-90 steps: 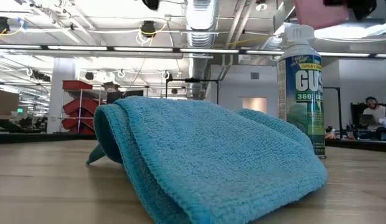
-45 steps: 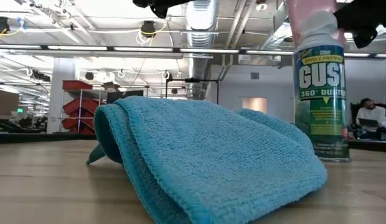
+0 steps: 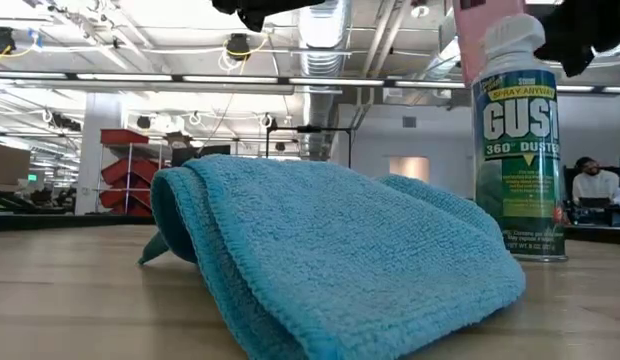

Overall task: Apply microfiber cloth
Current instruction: Spray the back of the cellphone with the spray bottle

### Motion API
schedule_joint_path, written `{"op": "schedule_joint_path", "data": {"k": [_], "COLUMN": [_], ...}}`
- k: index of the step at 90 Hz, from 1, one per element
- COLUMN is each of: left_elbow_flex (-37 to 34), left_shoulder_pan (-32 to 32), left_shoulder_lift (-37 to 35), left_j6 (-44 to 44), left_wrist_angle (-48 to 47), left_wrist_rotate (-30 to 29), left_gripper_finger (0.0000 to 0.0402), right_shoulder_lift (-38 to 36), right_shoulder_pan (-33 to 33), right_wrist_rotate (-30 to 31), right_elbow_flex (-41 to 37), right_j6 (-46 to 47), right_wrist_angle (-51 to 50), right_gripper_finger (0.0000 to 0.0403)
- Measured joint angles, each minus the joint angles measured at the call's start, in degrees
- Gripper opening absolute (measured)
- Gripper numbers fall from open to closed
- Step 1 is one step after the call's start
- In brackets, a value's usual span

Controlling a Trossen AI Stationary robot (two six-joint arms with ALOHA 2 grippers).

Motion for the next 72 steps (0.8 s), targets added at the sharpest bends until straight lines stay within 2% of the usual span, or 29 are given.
{"op": "schedule_joint_path", "data": {"k": [18, 27, 38, 48, 57, 72], "left_elbow_flex": [0.0, 0.0, 0.0, 0.0, 0.0, 0.0], "left_shoulder_pan": [-1.5, -2.3, -3.0, -3.6, -4.3, -5.1], "left_shoulder_lift": [0.0, 0.0, 0.0, 0.0, 0.0, 0.0], "left_j6": [-0.7, -0.9, -1.4, -2.2, -2.2, -3.7], "left_wrist_angle": [-0.5, 0.1, 0.1, 0.0, -0.2, -1.5], "left_wrist_rotate": [-2.4, -4.0, -5.6, -6.3, -7.7, -9.5], "left_gripper_finger": [0.0000, 0.0000, 0.0000, 0.0000, 0.0000, 0.0000], "right_shoulder_lift": [-1.8, -0.3, 1.8, 4.1, 5.7, 8.8], "right_shoulder_pan": [3.2, 3.5, 3.9, 6.5, 8.8, 12.1], "right_wrist_rotate": [1.3, 2.1, 2.7, 2.7, 2.8, 2.8], "right_elbow_flex": [-0.4, -2.4, -5.4, -5.5, -4.3, -2.9], "right_j6": [16.9, 21.1, 23.8, 25.7, 28.7, 38.9], "right_wrist_angle": [-16.8, -16.8, -11.7, -9.4, -11.0, -18.5], "right_gripper_finger": [0.0010, 0.0010, 0.0010, 0.0010, 0.0010, 0.0010]}}
